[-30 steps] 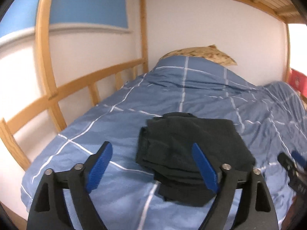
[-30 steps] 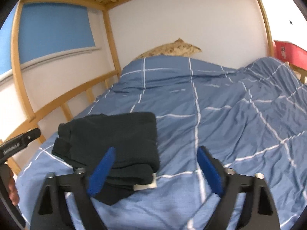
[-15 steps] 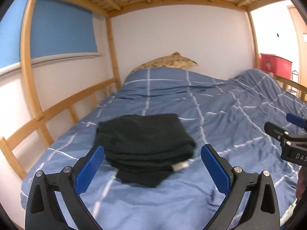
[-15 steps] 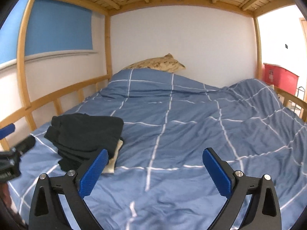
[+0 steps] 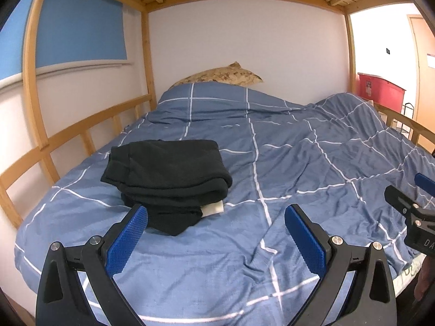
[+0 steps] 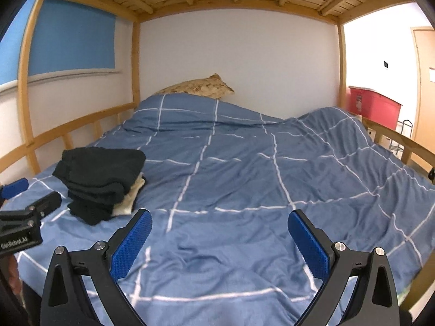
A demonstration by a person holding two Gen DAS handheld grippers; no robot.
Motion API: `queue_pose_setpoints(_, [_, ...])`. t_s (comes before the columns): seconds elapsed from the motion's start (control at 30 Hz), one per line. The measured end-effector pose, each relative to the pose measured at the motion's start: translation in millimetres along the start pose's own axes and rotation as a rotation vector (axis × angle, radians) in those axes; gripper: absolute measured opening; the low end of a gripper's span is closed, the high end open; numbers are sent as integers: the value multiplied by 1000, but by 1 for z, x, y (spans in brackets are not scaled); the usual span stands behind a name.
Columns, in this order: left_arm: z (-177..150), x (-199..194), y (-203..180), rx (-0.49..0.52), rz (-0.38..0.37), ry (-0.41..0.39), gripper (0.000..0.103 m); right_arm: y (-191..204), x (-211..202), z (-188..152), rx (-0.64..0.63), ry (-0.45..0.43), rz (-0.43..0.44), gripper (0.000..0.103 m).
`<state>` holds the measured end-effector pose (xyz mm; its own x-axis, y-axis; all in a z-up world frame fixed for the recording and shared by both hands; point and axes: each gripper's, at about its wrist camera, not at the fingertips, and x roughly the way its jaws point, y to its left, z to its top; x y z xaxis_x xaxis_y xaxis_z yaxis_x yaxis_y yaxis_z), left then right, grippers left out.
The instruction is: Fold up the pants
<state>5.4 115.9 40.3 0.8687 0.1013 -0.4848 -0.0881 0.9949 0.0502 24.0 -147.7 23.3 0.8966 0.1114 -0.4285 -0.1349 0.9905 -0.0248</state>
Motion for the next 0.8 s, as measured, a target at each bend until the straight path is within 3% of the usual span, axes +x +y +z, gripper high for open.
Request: queue_pose_setpoints(0.8, [1,-16,-21,2,-26,11,102,-20,-17,-9,70,-2,34,101])
